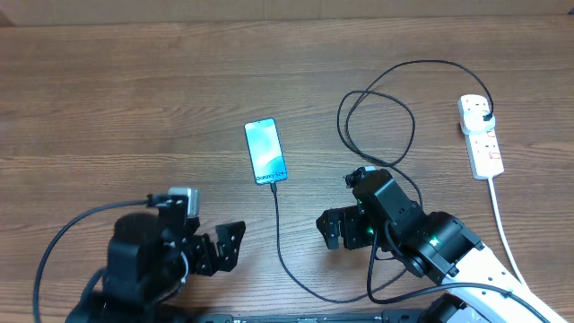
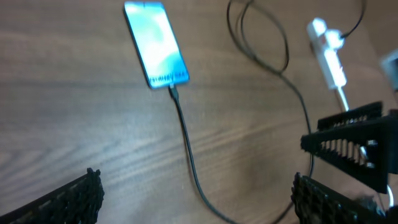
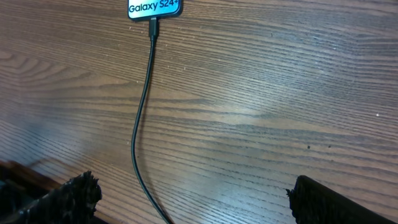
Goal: Plug charger to phone and switch on socket
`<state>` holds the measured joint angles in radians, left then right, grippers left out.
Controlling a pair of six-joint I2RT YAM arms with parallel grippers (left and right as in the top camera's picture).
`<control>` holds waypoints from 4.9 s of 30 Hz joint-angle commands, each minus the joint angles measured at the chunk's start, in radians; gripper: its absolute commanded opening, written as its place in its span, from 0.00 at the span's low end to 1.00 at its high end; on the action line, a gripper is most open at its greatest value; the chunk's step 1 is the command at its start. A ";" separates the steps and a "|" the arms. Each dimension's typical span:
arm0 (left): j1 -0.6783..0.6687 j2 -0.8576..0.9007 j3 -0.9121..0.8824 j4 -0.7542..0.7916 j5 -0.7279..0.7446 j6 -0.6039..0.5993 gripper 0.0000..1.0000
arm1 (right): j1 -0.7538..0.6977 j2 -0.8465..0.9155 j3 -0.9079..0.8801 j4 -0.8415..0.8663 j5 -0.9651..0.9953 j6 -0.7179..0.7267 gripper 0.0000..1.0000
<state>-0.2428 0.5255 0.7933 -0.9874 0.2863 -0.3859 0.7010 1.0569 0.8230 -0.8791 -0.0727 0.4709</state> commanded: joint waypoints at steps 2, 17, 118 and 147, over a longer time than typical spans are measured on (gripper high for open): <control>0.053 -0.132 -0.029 0.064 -0.095 0.016 0.99 | 0.006 -0.002 -0.001 0.007 0.012 0.004 1.00; 0.331 -0.489 -0.532 1.003 -0.132 0.103 1.00 | 0.006 -0.002 -0.001 0.007 0.012 0.004 1.00; 0.373 -0.521 -0.789 0.915 -0.216 0.233 1.00 | -0.299 -0.760 -0.687 0.870 0.033 -0.499 1.00; 0.373 -0.521 -0.789 0.915 -0.216 0.233 1.00 | -0.311 -1.054 -0.816 0.795 0.049 -0.495 1.00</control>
<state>0.1253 0.0151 0.0082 -0.0711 0.0669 -0.1501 0.3943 0.0147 0.0254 -0.0959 -0.0425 -0.0257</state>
